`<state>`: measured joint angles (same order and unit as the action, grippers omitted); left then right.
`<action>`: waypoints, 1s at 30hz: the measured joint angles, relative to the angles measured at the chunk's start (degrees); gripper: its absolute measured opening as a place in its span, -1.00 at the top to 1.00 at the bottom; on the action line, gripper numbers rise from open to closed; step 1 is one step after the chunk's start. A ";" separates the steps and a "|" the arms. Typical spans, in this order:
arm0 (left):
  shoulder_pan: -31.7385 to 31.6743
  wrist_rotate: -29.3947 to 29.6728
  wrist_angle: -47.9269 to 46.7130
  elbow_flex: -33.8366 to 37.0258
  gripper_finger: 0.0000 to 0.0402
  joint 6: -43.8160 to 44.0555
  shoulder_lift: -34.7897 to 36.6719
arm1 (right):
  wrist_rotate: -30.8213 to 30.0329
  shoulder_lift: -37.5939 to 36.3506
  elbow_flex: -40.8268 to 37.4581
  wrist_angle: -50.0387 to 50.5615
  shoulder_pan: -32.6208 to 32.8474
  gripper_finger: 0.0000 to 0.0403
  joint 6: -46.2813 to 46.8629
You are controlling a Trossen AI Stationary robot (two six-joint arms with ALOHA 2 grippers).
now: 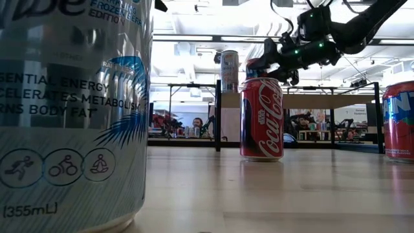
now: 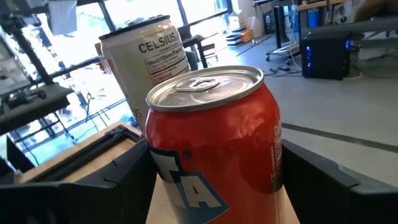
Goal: Place canned beverage on shelf
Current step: Put the left red soda can on the shelf
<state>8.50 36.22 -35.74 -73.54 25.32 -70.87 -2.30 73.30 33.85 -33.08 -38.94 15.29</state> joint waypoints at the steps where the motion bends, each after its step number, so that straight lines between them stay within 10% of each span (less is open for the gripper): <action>1: 0.00 0.00 0.00 0.01 -0.68 0.00 0.00 | 0.84 0.00 0.00 0.06 -0.51 -0.38 -0.69; 30: -0.01 -0.01 -0.01 0.00 -0.68 0.00 0.00 | 14.19 0.96 -0.15 -1.89 -8.69 -0.38 -7.51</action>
<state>8.49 36.21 -35.75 -73.54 25.32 -70.87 11.90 74.26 33.69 -34.97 -47.64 7.78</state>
